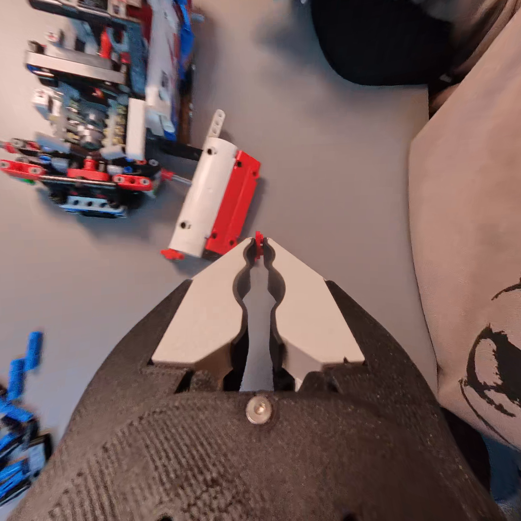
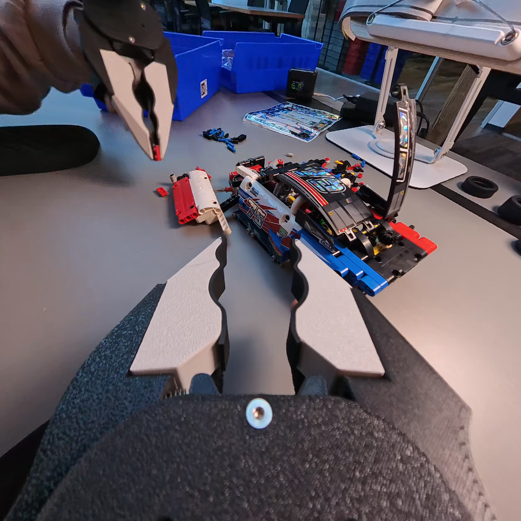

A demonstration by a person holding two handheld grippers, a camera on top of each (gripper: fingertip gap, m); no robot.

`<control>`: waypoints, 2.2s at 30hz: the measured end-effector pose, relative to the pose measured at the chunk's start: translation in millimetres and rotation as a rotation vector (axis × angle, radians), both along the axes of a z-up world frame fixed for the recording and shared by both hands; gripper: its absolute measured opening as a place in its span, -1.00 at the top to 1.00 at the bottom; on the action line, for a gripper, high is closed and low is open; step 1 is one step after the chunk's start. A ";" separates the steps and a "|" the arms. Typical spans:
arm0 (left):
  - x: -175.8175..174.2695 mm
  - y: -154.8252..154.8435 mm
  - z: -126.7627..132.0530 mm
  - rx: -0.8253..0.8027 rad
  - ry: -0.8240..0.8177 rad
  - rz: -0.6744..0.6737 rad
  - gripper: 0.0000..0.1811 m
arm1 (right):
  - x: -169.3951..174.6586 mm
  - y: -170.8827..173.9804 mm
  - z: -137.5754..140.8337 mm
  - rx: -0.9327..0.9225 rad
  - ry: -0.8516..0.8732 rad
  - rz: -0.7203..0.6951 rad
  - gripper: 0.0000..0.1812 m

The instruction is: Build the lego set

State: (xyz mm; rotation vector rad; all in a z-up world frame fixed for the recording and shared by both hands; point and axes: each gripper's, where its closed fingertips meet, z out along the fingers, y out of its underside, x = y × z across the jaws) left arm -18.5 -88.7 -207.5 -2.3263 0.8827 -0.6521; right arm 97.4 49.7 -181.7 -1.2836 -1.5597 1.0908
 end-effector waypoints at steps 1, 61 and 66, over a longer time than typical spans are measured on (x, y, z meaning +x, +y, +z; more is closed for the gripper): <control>8.7 -5.3 -7.5 0.000 0.006 -0.005 0.98 | -0.2 -0.8 -0.2 0.000 -0.001 0.003 0.54; -497.0 -156.9 -32.3 -0.645 0.753 1.325 0.66 | 5.6 5.6 13.8 0.019 0.061 -0.023 0.49; -499.2 -125.3 -13.6 -0.467 0.766 1.286 0.74 | 5.9 7.0 12.9 0.020 0.057 -0.029 0.50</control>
